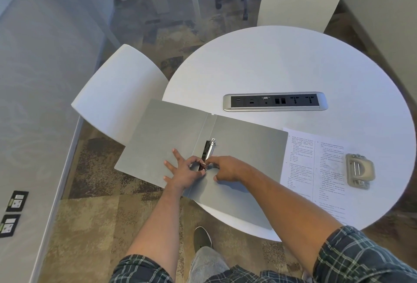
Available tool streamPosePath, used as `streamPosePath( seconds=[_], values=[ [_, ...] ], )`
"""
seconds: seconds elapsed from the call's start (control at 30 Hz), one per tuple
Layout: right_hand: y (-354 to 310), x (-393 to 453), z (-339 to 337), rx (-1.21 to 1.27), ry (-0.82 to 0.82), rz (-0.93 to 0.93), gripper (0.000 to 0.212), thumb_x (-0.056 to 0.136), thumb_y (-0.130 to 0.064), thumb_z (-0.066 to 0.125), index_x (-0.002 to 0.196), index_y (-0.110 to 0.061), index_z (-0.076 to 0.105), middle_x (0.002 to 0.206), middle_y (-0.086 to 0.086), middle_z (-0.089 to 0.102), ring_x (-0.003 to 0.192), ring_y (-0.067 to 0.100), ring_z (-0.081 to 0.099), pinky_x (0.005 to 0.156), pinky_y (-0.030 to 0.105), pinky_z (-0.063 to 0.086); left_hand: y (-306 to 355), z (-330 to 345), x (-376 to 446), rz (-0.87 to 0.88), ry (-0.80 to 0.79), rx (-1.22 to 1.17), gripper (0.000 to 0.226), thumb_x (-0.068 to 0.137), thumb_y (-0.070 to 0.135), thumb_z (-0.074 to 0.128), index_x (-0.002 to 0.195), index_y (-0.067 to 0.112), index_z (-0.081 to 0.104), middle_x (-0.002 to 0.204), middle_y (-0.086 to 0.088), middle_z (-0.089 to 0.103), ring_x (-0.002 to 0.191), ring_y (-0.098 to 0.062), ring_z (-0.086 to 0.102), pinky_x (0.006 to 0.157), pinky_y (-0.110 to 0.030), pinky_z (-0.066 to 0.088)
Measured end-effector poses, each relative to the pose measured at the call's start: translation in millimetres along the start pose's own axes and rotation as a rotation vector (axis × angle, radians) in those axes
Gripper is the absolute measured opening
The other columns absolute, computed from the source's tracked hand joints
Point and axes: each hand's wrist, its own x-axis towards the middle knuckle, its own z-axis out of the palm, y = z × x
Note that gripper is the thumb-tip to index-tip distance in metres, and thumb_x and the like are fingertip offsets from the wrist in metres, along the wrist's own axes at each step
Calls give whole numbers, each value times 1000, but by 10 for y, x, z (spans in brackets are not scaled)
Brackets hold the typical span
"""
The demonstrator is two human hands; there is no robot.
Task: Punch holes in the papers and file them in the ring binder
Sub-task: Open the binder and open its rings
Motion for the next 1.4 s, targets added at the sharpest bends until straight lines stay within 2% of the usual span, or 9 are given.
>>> streamPosePath(
  seconds=[0.1,0.27,0.63,0.83,1.0,1.1,1.2,1.3,1.4],
  values=[
    [-2,14,45,5,-6,2,63,91,-5,64,148,-26,49,148,6,57,131,29,55,103,34,42,-43,66,12,16,27,-19,34,83,27,80,98,53,65,158,19,-40,145,-35,-42,108,-72,-23],
    [51,9,151,-15,13,-7,62,95,-3,57,150,-28,42,164,4,39,146,30,42,124,47,25,-64,103,6,42,50,-61,34,84,25,81,94,54,65,159,23,-38,144,-33,-43,108,-71,-25],
    [163,23,162,20,32,-41,66,92,2,52,147,-33,42,159,0,48,143,32,44,121,47,28,-71,93,5,51,45,-127,32,82,22,83,91,49,67,160,25,-34,145,-32,-42,108,-70,-27],
    [199,15,171,22,51,-65,63,90,0,53,141,-36,44,141,-6,63,122,27,52,101,42,47,-81,112,38,47,66,-148,32,80,21,83,91,45,67,160,27,-32,146,-31,-41,107,-68,-28],
    [250,7,168,67,31,-89,61,88,-13,65,141,-35,45,148,-2,59,133,28,50,114,45,38,-66,163,22,35,94,-118,30,79,27,84,92,47,67,161,26,-30,148,-32,-38,109,-68,-25],
    [356,-74,187,15,59,-172,70,92,-19,67,154,-33,38,167,1,34,154,26,28,129,45,5,-17,181,-40,17,136,-26,33,81,32,80,102,50,62,165,22,-25,150,-35,-33,113,-69,-17],
    [497,-220,178,-107,198,-303,70,102,-20,59,162,-32,26,173,1,12,159,16,8,127,33,-6,45,228,-150,41,249,148,65,79,36,69,137,45,41,170,2,-12,155,-35,-18,120,-64,1],
    [742,-409,111,-254,352,-354,60,106,-21,52,162,-26,30,173,5,15,159,19,12,127,31,-4,132,444,-379,151,372,243,89,77,43,64,153,25,21,169,-10,-6,157,-29,-9,121,-58,12],
    [1036,-679,31,-298,529,-373,50,103,-21,61,151,-16,51,162,12,42,149,27,41,127,42,24,239,788,-590,306,454,340,90,81,49,68,154,19,25,169,-9,1,156,-28,5,115,-56,24]
  ],
)
